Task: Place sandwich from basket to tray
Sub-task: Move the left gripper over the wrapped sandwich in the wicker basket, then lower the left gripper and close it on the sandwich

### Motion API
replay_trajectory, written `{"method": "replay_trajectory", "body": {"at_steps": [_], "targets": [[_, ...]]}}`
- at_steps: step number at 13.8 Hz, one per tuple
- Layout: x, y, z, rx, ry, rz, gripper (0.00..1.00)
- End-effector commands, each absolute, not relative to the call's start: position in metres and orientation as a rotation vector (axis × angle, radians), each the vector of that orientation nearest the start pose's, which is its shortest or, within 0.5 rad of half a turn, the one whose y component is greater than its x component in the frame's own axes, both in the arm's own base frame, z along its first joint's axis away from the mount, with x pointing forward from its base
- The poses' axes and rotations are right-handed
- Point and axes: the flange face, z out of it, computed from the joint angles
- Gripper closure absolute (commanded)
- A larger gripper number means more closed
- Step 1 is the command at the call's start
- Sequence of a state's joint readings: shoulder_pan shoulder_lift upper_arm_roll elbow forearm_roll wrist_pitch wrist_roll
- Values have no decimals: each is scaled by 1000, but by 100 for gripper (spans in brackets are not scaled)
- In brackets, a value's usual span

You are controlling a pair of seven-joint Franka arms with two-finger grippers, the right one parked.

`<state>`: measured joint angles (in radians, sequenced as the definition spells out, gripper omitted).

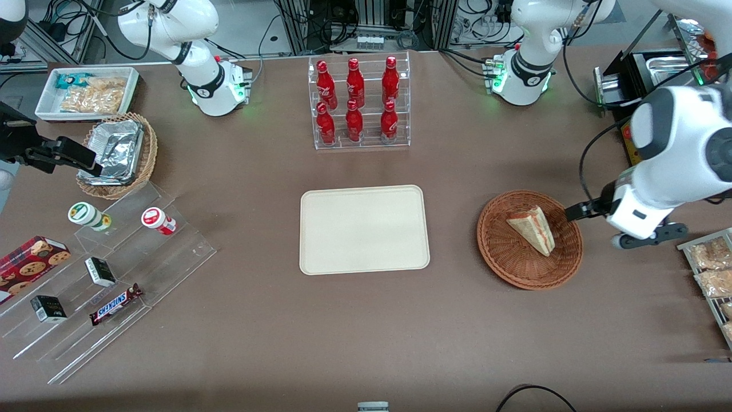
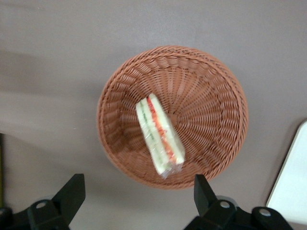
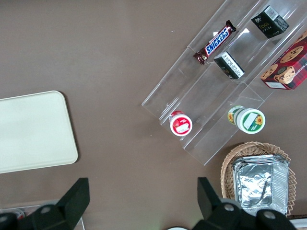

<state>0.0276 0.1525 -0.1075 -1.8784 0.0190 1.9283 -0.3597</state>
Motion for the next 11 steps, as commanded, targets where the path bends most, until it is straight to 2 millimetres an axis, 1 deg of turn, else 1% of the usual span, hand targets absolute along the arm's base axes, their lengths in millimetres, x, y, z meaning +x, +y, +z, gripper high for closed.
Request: {"method": "replay_trajectory", "body": {"at_steps": [1,2,3,4,5,7,8,9,11], "targets": [[570,-56,383,-3038,-710,51,0],[563,-68,368,-3028,-790,10,0],[557,-71,354,-3013,-888,-28,0],[553,-73,343,-2985,-995,-40,0],[548,-83,336,-2968,-1032,-23,0],[539,-83,316,-2945,-1044,35,0],[536,-83,311,-2940,-1042,50,0],[535,-83,307,-2936,-1041,63,0],[535,-81,291,-2929,-1041,87,0]]}}
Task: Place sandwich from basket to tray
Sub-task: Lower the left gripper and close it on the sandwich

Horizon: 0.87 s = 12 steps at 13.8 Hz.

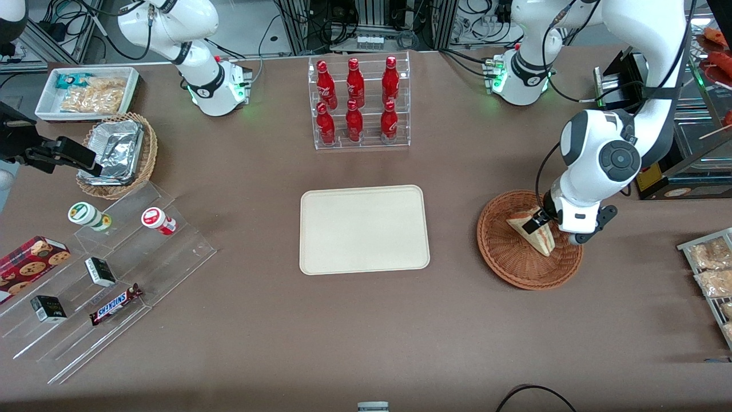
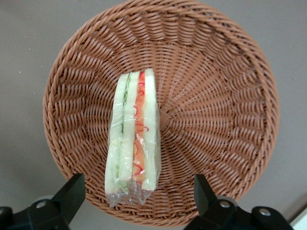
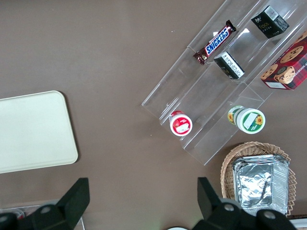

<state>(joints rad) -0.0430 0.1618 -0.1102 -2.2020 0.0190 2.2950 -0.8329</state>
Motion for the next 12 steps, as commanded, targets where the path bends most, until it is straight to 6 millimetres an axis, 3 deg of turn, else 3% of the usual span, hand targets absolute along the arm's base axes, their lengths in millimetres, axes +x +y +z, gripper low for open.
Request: {"method": "replay_trajectory", "body": {"at_steps": [1,5,6,7,9,10,12], "targets": [[537,-82,286,-2936,-1046,72,0],[539,-79,262,-2931,-1048,96,0],[539,-80,258,-2931,-1042,105,6],[538,-79,255,-2927,-1046,114,22],[539,-79,253,-2925,-1045,118,72],[540,-79,254,-2928,-1041,116,92],[548,-78,267,-2934,-1042,97,96]]}}
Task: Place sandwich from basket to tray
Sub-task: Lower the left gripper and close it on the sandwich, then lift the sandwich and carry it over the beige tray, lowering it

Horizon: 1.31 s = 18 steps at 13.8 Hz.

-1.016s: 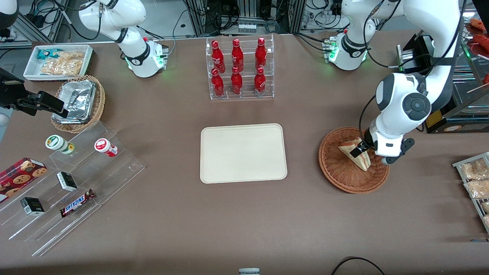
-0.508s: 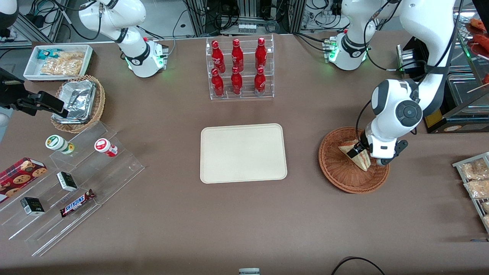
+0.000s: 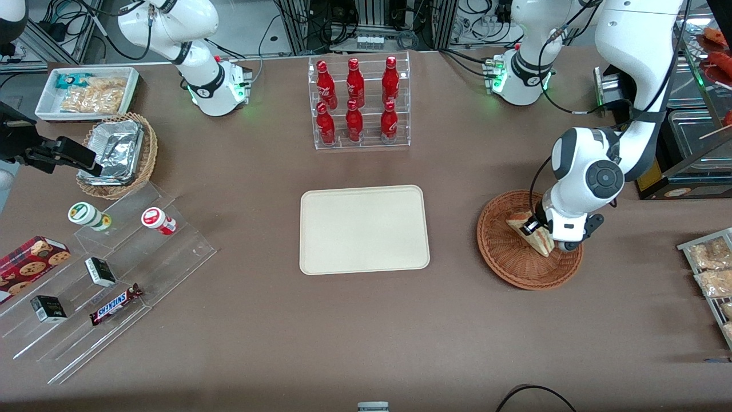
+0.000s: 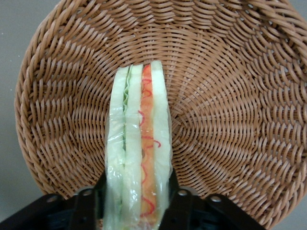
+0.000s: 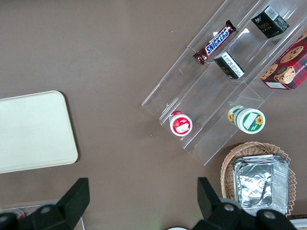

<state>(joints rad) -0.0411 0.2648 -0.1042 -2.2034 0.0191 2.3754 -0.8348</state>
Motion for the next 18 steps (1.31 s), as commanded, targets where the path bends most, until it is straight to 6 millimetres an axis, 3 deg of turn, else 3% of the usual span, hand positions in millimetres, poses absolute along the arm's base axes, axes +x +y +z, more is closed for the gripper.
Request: {"method": "replay_trajectory", "body": {"at_steps": [1,5,7,8,9,15,18], "targets": [[552,-78,276,-2926,-1040,112,96],[588,-91,369,-2902,-998,174,95],[600,-125,407,-2929,-943,167,95],[604,-142,414,-2951,-924,149,95],[601,-172,417,-2972,-873,137,95],[571,-340,378,-3032,-568,138,93],[558,-392,366,-3089,-454,113,94]]}}
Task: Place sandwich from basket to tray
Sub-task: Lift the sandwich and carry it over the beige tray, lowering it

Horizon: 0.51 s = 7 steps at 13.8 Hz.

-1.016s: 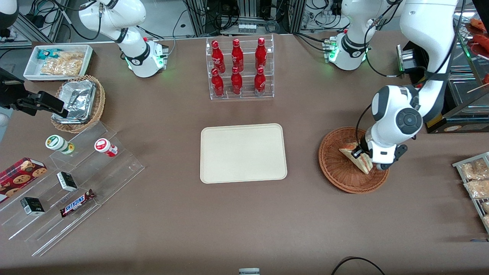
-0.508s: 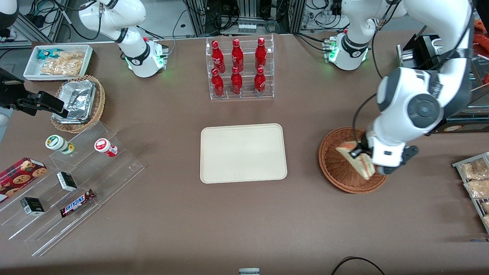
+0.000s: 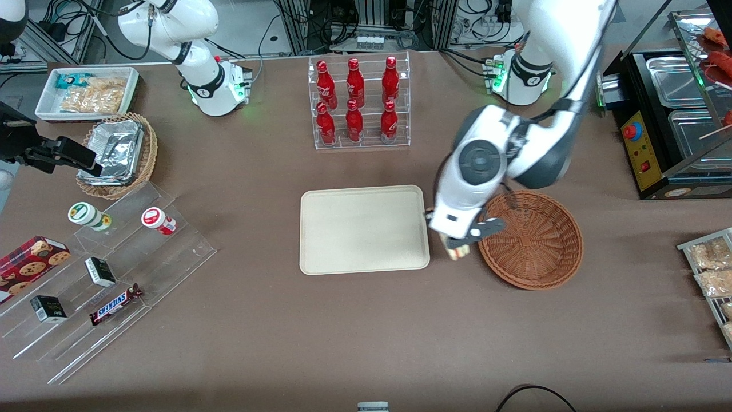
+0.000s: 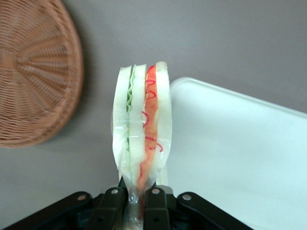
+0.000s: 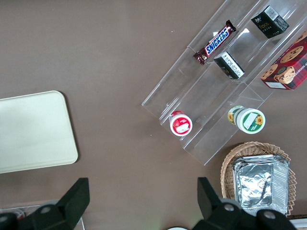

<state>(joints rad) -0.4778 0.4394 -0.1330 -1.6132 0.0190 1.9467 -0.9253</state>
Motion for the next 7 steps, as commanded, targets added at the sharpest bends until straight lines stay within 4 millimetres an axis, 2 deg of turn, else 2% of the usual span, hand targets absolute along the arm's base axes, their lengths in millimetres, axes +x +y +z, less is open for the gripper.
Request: {"method": "replay_trajectory", "body": {"at_steps": [1,2,4,6,7], "targets": [[547,-415,357,-3118,-397,111,94],[532,-438,346,-3132,-326,127,94],[520,-473,327,-3144,-238,120,92],[505,-500,294,-3101,-117,85,90],[501,-507,287,-3107,-91,66,90]]}}
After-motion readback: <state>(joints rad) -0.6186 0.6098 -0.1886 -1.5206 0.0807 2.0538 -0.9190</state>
